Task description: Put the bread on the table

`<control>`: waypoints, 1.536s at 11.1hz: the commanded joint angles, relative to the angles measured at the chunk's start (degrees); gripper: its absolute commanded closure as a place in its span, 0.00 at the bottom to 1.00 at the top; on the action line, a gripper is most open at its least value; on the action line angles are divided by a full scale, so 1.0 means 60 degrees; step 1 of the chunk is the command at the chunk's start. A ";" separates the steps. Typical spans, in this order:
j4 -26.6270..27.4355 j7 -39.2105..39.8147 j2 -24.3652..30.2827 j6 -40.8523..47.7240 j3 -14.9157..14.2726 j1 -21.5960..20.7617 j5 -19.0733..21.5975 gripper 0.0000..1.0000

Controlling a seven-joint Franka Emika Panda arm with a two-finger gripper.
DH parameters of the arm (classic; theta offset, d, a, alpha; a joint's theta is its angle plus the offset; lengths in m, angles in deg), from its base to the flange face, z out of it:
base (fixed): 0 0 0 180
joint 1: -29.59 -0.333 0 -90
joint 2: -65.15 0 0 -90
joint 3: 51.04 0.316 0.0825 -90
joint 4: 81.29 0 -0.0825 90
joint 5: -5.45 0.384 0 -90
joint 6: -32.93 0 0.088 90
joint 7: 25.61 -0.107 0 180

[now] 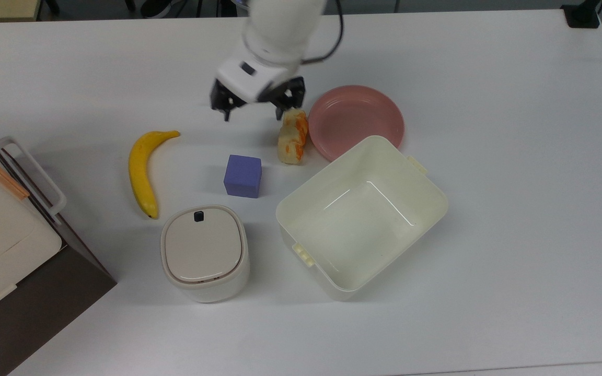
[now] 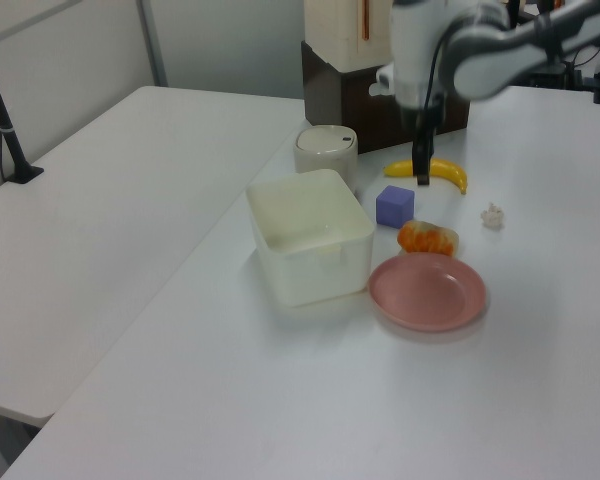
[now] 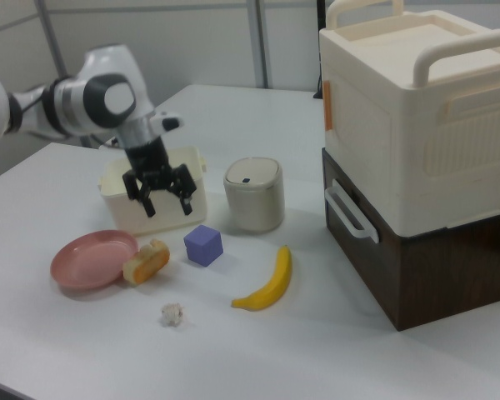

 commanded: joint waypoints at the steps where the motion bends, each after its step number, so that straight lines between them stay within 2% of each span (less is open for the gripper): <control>1: -0.0752 0.0699 0.0454 0.1121 -0.0067 0.0667 0.0720 0.00; 4: -0.1234 0.0699 0.0792 0.1969 -0.0125 0.1092 0.0852 0.00; 6: -0.2053 0.0626 0.0749 0.2178 -0.0622 0.1327 0.2180 0.00; 7: -0.2463 0.0582 0.0720 0.2250 -0.0682 0.1488 0.2577 0.00; 11: -0.2817 -0.1040 0.0588 0.2193 -0.0682 0.1518 0.2596 0.00; 17: -0.3199 -0.1176 0.0573 0.2236 -0.0711 0.1548 0.2567 0.00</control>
